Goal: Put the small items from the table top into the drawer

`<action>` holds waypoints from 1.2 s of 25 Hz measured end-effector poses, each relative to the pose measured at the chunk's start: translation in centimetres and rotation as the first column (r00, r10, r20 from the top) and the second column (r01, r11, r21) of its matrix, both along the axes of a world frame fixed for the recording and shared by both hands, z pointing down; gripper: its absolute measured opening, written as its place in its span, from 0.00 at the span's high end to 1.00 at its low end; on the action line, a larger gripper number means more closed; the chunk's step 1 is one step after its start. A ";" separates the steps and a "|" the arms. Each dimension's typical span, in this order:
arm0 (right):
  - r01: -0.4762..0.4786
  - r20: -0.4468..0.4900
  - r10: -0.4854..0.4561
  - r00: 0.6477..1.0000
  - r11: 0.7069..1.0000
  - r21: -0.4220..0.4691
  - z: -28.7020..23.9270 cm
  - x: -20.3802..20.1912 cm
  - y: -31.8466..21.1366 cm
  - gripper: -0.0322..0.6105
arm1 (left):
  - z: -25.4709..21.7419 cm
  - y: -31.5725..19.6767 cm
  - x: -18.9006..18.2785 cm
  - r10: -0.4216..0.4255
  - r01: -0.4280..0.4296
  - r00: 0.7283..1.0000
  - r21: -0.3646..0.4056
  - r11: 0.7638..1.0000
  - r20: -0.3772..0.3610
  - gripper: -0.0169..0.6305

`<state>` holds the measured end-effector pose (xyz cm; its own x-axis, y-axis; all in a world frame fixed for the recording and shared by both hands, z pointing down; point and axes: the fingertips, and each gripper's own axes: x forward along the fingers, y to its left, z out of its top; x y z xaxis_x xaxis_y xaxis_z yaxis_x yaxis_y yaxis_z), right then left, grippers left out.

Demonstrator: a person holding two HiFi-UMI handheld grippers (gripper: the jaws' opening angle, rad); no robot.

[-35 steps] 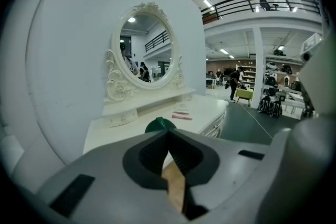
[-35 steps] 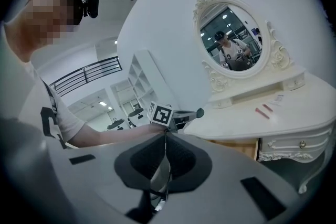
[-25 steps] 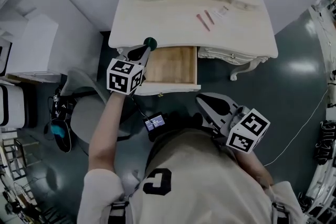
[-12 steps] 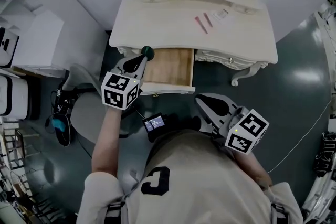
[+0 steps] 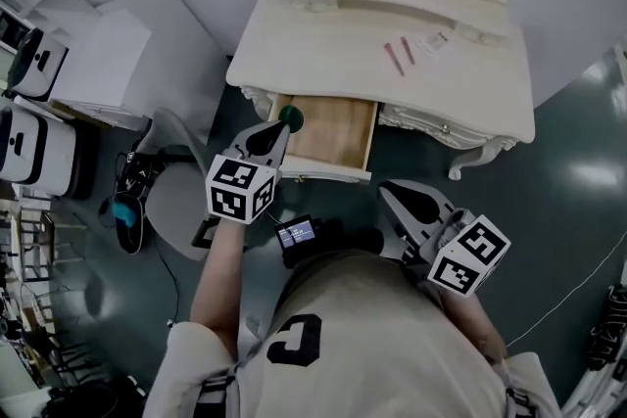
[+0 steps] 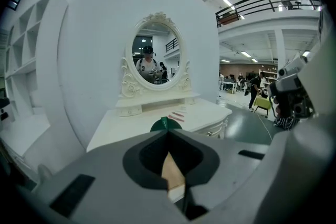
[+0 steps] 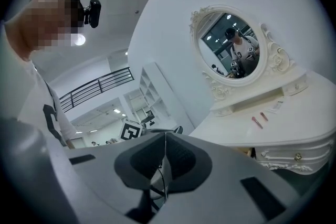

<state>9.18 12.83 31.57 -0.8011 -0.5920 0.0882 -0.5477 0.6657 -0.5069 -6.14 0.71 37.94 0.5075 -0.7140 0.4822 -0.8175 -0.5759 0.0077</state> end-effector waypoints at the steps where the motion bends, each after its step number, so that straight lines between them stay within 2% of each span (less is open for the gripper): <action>1: 0.012 0.006 -0.012 1.000 1.000 0.000 0.0 0.1 0.0 0.91 | -0.2 0.2 0.0 -0.013 0.013 1.000 0.002 1.000 0.005 0.89; 13: 0.149 0.106 -0.144 0.984 0.988 -0.042 0.8 -0.3 1.0 0.91 | 0.0 3.1 -0.9 -0.097 0.100 0.988 -0.018 0.995 0.119 0.89; 18: 0.172 0.107 -0.165 0.980 0.983 -0.061 1.2 -0.6 1.2 0.91 | 0.4 4.0 -3.2 -0.115 0.121 0.976 -0.022 0.992 0.184 0.89; 21: 0.168 0.099 -0.159 0.982 0.982 -0.089 2.1 -0.3 0.9 0.91 | 0.9 4.1 -4.1 -0.095 0.101 0.971 -0.019 0.995 0.220 0.89; 26: 0.131 0.065 -0.123 0.990 0.984 -0.123 3.1 -0.6 -0.1 0.91 | 3.5 2.9 -5.2 -0.030 0.043 0.978 -0.062 0.997 0.207 0.89; 30: 0.131 0.014 -0.130 0.991 0.980 -0.149 3.4 -2.0 -1.1 0.91 | 5.3 1.4 -6.6 0.011 0.010 0.973 -0.091 0.996 0.231 0.89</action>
